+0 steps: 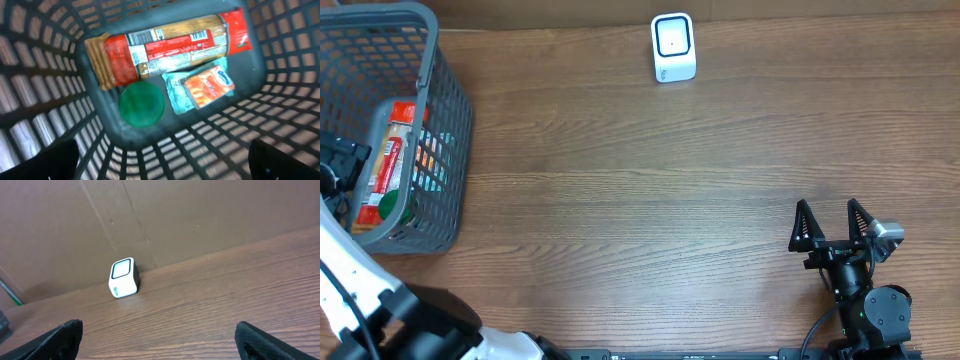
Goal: Scan the item barcode
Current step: 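Move the left gripper into the basket toward the green-capped jar, then grasp the green-capped jar in the basket with the left gripper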
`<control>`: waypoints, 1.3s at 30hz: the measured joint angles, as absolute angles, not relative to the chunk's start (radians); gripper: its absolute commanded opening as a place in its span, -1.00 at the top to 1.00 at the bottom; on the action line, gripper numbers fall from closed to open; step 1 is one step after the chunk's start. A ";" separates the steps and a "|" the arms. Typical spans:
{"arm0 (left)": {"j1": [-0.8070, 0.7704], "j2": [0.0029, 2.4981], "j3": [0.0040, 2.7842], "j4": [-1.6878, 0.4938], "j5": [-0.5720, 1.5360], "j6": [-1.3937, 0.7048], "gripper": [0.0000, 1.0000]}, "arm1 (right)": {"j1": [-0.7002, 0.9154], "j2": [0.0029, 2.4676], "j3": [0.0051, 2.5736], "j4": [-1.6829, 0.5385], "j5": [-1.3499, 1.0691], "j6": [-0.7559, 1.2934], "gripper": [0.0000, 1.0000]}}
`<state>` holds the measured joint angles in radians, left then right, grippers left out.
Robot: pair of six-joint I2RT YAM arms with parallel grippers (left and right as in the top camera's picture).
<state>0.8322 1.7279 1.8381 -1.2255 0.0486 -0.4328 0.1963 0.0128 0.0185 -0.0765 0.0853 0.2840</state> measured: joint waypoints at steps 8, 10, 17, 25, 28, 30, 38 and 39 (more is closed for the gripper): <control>0.838 1.887 1.837 -1.248 0.010 -0.353 -0.99 | 0.196 0.013 0.019 -0.076 0.086 0.284 -1.00; 0.838 1.907 1.836 -1.245 0.009 -0.336 -0.99 | 0.196 0.013 0.019 -0.076 0.085 0.284 -1.00; 0.838 1.930 1.836 -1.257 0.005 -0.313 -0.99 | 0.196 0.013 0.019 -0.076 0.085 0.284 -1.00; 0.838 2.037 1.834 -1.265 0.002 -0.275 -0.96 | 0.196 0.013 0.019 -0.076 0.086 0.284 -1.00; 0.838 2.077 1.834 -1.264 -0.003 -0.248 -0.96 | 0.196 0.013 0.019 -0.076 0.086 0.284 -1.00; 0.838 2.096 1.834 -1.264 -0.005 -0.235 -0.96 | 0.196 0.013 0.019 -0.076 0.085 0.284 -1.00; 0.838 2.141 1.833 -1.264 -0.009 -0.225 -0.92 | 0.196 0.013 0.019 -0.076 0.085 0.284 -1.00; 0.838 2.141 1.833 -1.263 -0.009 -0.224 -0.93 | 0.196 0.013 0.019 -0.077 0.085 0.284 -1.00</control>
